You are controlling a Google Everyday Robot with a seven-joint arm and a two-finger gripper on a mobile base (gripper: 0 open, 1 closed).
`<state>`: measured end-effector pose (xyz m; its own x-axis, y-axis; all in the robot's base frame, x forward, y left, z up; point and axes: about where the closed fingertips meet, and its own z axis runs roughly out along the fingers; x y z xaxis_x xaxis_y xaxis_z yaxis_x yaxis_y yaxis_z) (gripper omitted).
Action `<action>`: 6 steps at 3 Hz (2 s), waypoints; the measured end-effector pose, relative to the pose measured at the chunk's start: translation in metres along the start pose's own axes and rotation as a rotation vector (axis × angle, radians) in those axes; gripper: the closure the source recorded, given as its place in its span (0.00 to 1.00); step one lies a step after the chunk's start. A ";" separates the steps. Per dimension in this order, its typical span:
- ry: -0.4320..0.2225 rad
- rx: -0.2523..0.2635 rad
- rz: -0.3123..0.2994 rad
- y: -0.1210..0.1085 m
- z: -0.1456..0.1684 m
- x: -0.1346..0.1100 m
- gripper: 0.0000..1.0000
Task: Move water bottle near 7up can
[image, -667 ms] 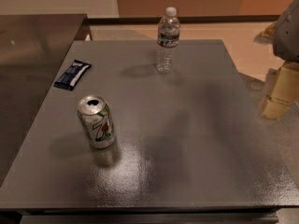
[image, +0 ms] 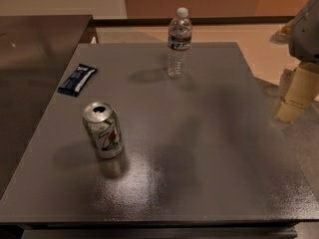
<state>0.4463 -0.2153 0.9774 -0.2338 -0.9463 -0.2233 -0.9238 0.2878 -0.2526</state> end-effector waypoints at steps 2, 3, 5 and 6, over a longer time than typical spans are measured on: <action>-0.096 0.031 0.095 -0.057 0.035 -0.022 0.00; -0.160 0.046 0.138 -0.091 0.055 -0.042 0.00; -0.282 0.049 0.213 -0.149 0.093 -0.091 0.00; -0.340 0.034 0.239 -0.171 0.107 -0.120 0.00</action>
Offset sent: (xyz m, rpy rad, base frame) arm 0.1205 0.0145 -0.0223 0.1993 -0.0740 -0.1329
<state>0.6651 -0.1350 0.9472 -0.3222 -0.7511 -0.5762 -0.8437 0.5039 -0.1850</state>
